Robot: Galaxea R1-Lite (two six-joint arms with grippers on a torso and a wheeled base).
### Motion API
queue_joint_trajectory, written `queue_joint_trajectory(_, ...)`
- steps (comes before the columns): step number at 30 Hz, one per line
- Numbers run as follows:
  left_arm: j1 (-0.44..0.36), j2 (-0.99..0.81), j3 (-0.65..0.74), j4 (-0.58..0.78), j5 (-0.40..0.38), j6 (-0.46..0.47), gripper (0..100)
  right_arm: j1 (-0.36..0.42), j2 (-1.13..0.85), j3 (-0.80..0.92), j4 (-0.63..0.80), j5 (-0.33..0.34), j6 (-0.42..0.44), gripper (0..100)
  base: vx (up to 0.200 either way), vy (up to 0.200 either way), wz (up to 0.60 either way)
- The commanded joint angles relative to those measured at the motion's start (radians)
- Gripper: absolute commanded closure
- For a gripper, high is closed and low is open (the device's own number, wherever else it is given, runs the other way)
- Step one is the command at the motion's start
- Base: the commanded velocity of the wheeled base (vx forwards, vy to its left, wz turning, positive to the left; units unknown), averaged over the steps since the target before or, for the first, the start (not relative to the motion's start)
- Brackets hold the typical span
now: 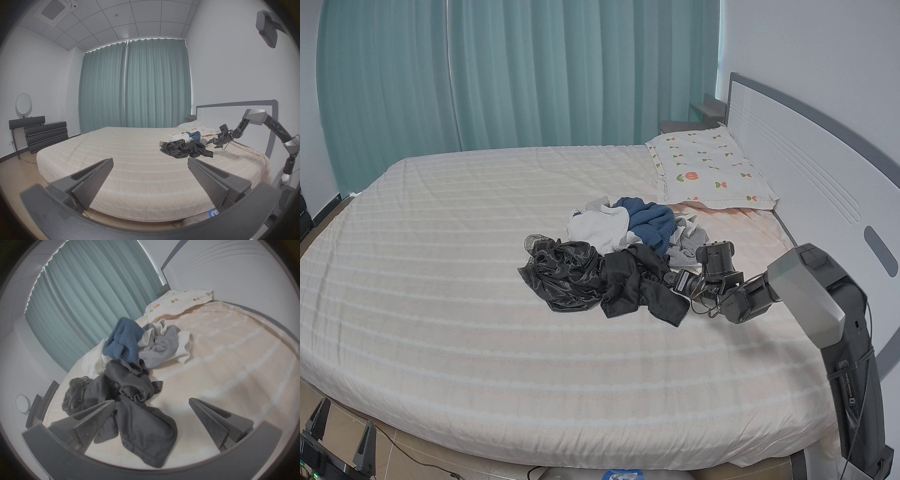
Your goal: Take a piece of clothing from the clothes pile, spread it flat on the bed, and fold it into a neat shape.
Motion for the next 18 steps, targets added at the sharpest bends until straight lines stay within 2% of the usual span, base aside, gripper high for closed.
queue_joint_trajectory(1, 0.000, -0.018, 0.018, 0.000, 0.001, 0.000, 0, 0.021, 0.157, -0.137, 0.035, -0.019, 0.023, 0, 0.000, 0.000, 0.00)
queue_joint_trajectory(11, 0.000, -0.018, 0.018, 0.000, 0.001, 0.000, 0, 0.055, 0.197, -0.238, 0.083, -0.018, 0.051, 0, 0.000, 0.000, 0.00)
queue_joint_trajectory(12, 0.000, -0.018, 0.018, 0.000, 0.001, 0.000, 0, 0.055, 0.206, -0.254, 0.083, -0.019, 0.051, 100, 0.000, 0.000, 0.00)
queue_joint_trajectory(17, 0.000, -0.018, 0.018, 0.000, 0.002, 0.000, 0, 0.053, 0.200, -0.274, 0.073, -0.021, 0.073, 100, 0.000, 0.000, 0.00)
queue_joint_trajectory(18, 0.000, -0.018, 0.018, 0.000, 0.002, -0.001, 0, 0.052, 0.169, -0.267, 0.072, -0.021, 0.126, 100, 0.000, 0.000, 0.00)
